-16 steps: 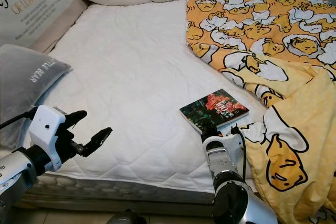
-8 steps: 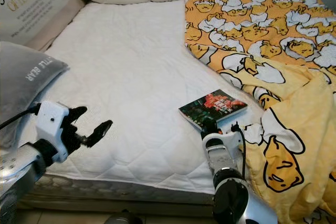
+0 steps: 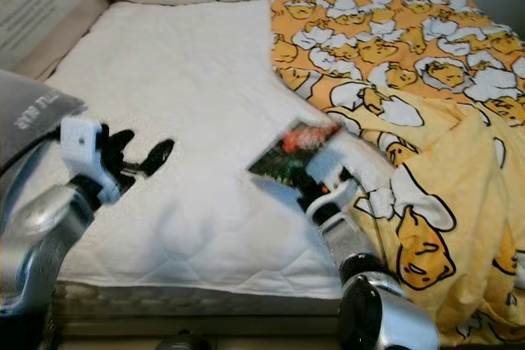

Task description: Clean up the room

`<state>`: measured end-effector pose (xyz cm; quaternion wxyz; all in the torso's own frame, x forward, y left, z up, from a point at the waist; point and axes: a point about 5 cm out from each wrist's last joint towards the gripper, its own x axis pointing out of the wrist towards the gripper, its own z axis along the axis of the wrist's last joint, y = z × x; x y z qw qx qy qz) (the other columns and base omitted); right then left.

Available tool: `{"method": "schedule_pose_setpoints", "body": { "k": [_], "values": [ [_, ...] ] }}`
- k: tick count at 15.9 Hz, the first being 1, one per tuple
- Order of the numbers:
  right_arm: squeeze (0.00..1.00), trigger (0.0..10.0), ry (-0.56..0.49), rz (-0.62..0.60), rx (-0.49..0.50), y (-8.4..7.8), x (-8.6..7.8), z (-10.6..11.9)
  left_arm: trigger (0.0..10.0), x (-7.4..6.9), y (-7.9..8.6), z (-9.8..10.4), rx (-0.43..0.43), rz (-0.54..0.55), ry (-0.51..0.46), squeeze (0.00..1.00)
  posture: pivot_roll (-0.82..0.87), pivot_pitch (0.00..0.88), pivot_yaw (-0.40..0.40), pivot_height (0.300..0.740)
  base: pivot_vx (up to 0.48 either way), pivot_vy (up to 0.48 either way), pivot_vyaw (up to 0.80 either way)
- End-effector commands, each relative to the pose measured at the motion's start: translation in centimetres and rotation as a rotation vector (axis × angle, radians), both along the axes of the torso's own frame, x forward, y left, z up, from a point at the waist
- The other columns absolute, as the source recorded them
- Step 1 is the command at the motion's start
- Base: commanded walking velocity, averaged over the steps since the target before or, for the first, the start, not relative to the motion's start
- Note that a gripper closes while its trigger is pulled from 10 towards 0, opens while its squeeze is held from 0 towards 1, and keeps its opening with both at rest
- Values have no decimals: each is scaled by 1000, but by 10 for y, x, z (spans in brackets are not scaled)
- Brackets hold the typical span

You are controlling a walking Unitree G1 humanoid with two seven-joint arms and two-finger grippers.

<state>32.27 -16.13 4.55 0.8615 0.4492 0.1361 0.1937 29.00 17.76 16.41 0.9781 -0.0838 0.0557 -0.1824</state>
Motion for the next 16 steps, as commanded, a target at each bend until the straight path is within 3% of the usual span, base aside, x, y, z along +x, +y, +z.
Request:
{"method": "schedule_pose_setpoints", "body": {
  "k": [1, 3, 5, 6, 7, 8, 9, 10, 13, 15, 16],
  "values": [
    [0, 0, -152, 104, -1, 0, 7, 24, 10000, 6, 0, 4, -64, -39, -1, 1000, 117, 0, 20, 740, 0, 0, 0],
    [0, 0, -263, 199, 26, -6, 4, 42, 10000, 18, -6, 12, -138, -102, -24, 1000, 96, 0, 29, 740, 0, 0, 0],
    [0, 0, -386, 298, 65, -10, -2, 67, 10000, 29, -12, 21, -293, -190, -9, 1000, 75, 0, 42, 740, 0, 0, 0],
    [0, 0, -488, 393, 104, -10, -11, 91, 10000, 32, -21, 28, -475, -325, 36, 1000, 60, 0, 52, 740, 0, 0, 0],
    [0, 0, -488, 393, 104, -10, -11, 91, 10000, 32, -21, 28, -475, -325, 36, 1000, 60, 0, 52, 740, 0, 0, 0],
    [0, 0, -536, 470, 112, -7, -21, 104, 10000, 33, -28, 31, -625, -436, 84, 894, 51, 0, 56, 740, 0, 0, 0],
    [0, 0, -536, 470, 112, -7, -21, 104, 10000, 33, -28, 31, -625, -436, 84, 894, 51, 0, 56, 740, 0, 0, 0],
    [0, 0, -573, 525, 128, -2, -29, 114, 10000, 34, -37, 32, -740, -507, 133, 0, 50, 0, 55, 740, 0, 0, 0],
    [0, 0, -599, 575, 155, 6, -40, 124, 10000, 38, -44, 19, -802, -518, 223, 0, 47, 0, 53, 740, 0, 0, 0],
    [0, 0, -572, 595, 150, 12, -43, 123, 10000, 36, -49, 24, -893, -577, 224, 0, 45, 0, 49, 740, 0, 0, 0],
    [0, 0, -556, 598, 142, 13, -44, 121, 4275, 33, -50, 28, -922, -622, 209, 0, 47, 0, 43, 740, 0, 0, 0]
  ]
}}
